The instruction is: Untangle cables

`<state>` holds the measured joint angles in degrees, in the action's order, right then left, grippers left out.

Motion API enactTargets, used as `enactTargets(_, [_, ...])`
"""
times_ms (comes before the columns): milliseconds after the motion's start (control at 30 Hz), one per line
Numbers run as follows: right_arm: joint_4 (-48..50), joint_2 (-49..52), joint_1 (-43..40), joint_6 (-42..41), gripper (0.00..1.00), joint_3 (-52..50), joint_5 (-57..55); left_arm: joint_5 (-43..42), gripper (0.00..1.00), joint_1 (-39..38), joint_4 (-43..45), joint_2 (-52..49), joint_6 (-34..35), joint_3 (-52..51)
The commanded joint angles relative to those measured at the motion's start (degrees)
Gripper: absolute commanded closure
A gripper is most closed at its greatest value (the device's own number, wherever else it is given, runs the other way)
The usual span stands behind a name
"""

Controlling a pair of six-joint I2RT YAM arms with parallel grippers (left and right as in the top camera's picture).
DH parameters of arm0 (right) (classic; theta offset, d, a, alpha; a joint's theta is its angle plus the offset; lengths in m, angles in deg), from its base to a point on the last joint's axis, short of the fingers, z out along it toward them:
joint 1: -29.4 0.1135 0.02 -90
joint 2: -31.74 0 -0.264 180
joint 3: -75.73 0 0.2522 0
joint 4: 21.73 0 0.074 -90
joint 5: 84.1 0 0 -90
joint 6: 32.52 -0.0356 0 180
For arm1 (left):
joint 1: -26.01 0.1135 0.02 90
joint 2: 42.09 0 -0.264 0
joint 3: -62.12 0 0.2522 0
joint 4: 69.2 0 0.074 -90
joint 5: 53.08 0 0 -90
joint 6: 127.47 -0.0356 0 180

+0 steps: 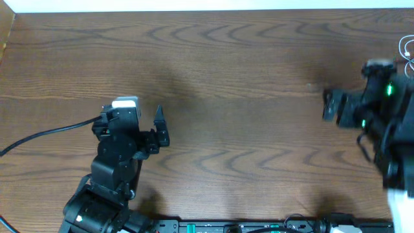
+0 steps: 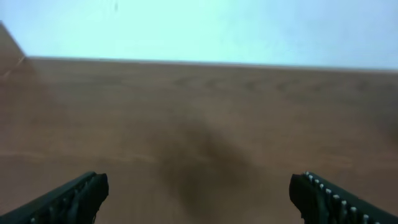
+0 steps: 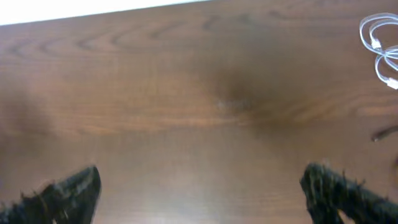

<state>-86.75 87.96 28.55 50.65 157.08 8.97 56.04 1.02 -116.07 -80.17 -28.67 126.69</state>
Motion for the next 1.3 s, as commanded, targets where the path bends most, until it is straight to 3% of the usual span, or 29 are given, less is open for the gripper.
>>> enactTargets(0, [0.96,-6.97,0.90,-2.32,0.01,-8.20,-2.56,1.14,0.01,0.24,-4.13,0.61,2.56,-0.04])
enactTargets(367, [1.09,-23.98,1.05,-2.34,0.01,-19.65,-4.44,1.16,0.01,0.24,-7.32,10.99,3.48,-4.35])
enactTargets(467, [1.70,-24.90,1.05,-2.34,0.01,-19.65,-4.42,5.38,0.01,0.24,-9.55,17.14,8.28,-8.63])
enactTargets(633, [2.40,-24.72,1.05,-2.34,0.01,-19.65,-3.96,5.60,0.01,0.22,-10.01,24.24,8.50,-13.42])
enactTargets(867, [6.67,-24.72,1.05,-2.32,0.01,-19.65,-1.88,10.93,0.02,0.22,-8.02,25.57,14.29,-16.15])
enactTargets(933, [7.85,-24.70,1.05,-1.84,0.01,-19.65,-1.86,7.91,0.02,0.22,-5.25,25.55,7.61,-16.90])
enactTargets(1000, [8.09,-24.68,1.05,-0.31,0.01,-19.65,-1.84,-0.81,0.02,0.24,-3.50,25.38,-3.41,-17.11])
enactTargets(1133, [7.04,-24.61,1.05,0.92,0.01,-19.65,-1.84,-16.52,0.02,0.22,-1.31,24.00,-15.10,-17.14])
enactTargets(1267, [5.68,-24.48,1.05,1.36,0.01,-19.65,-1.92,-16.98,0.02,0.24,-1.46,21.62,-16.57,-17.14])
